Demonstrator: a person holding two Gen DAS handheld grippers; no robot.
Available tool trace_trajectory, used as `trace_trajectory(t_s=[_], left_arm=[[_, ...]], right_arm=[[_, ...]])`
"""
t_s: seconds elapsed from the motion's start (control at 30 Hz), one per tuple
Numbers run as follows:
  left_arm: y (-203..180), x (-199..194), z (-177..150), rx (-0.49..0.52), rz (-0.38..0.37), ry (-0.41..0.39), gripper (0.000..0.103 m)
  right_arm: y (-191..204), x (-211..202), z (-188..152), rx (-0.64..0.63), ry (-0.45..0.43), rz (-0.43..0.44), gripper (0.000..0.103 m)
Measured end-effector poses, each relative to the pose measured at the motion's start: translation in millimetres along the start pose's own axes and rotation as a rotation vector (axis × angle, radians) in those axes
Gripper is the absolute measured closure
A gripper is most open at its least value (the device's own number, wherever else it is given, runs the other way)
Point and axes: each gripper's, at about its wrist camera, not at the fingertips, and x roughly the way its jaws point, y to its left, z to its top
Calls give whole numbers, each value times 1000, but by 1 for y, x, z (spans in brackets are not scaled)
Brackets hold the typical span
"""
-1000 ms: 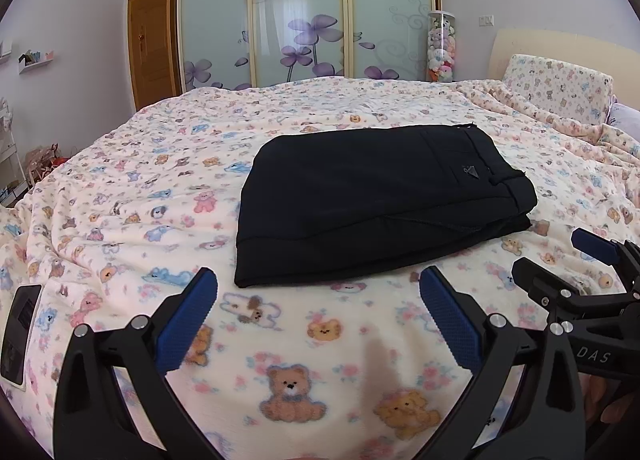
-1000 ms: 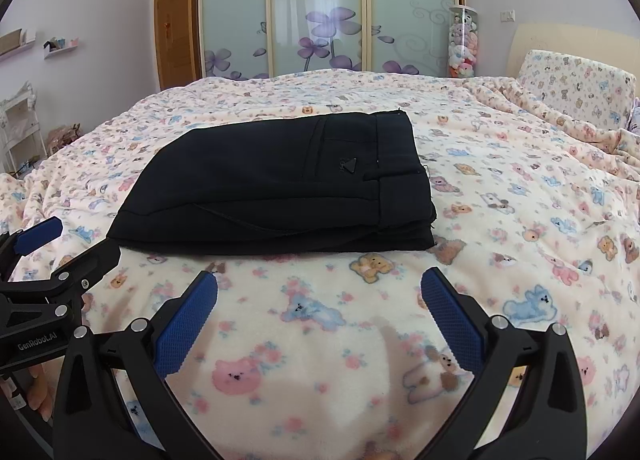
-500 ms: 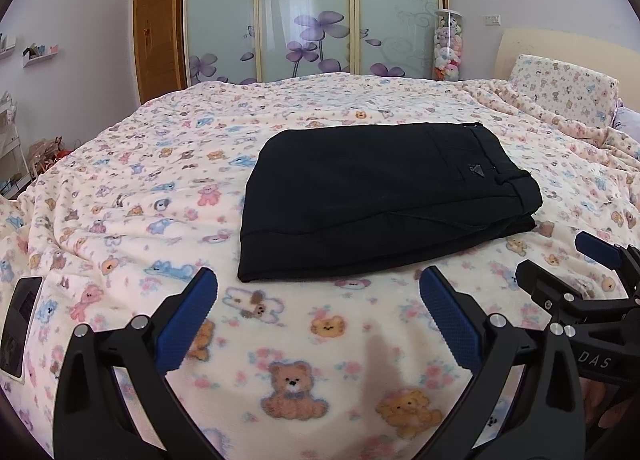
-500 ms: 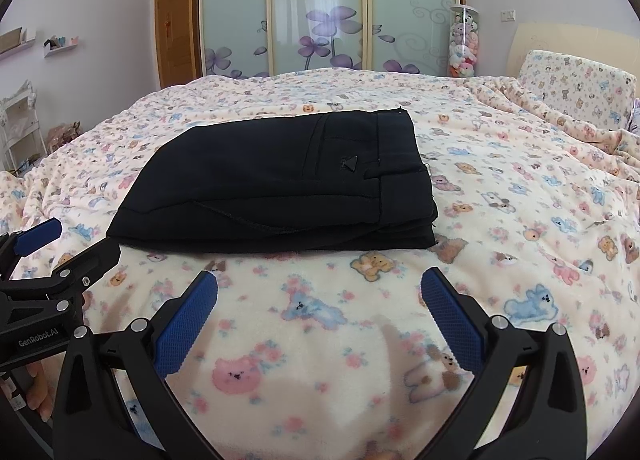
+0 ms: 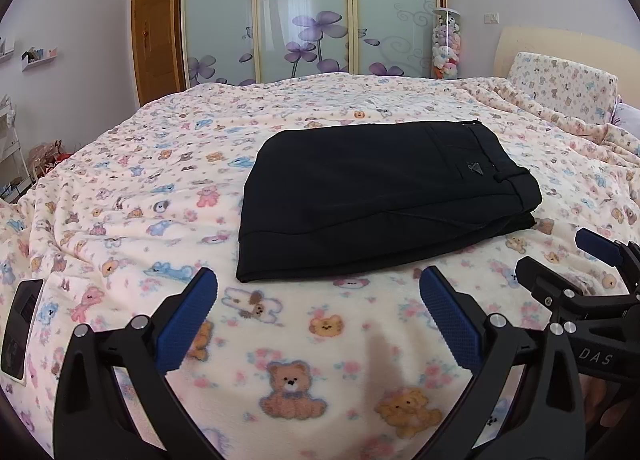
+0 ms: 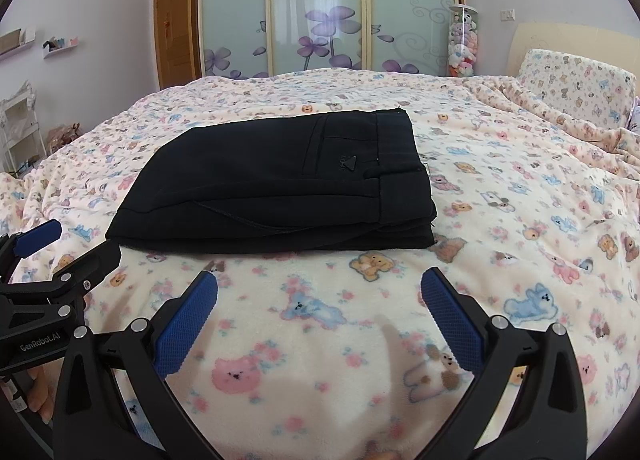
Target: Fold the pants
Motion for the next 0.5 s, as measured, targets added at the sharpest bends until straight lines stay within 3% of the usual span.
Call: trace_trajectory(t_s=[0.5], left_arm=[[0,1,0,1,-3,2,2]], right_arm=[[-4,-9,0,21,-41,-34,1]])
